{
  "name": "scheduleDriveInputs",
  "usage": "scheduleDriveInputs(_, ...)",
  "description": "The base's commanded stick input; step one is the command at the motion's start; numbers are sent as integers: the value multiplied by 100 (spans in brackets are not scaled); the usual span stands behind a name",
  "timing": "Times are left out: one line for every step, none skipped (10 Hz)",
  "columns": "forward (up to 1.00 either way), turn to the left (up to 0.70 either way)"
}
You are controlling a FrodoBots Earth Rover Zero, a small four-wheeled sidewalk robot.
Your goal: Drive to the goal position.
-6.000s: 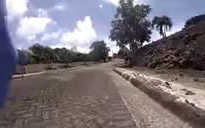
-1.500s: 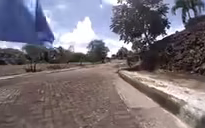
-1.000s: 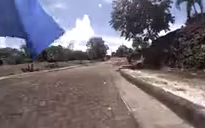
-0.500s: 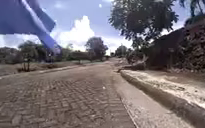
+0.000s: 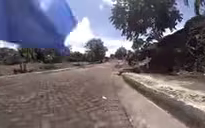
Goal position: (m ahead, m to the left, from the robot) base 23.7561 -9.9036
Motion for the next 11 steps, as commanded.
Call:
scheduleDriveInputs(100, 0)
scheduleDriveInputs(100, 0)
scheduleDriveInputs(100, 0)
scheduleDriveInputs(100, 0)
scheduleDriveInputs(100, 0)
scheduleDriveInputs(100, 0)
scheduleDriveInputs(100, 0)
scheduleDriveInputs(100, 0)
scheduleDriveInputs(100, 0)
scheduleDriveInputs(100, 0)
scheduleDriveInputs(100, 0)
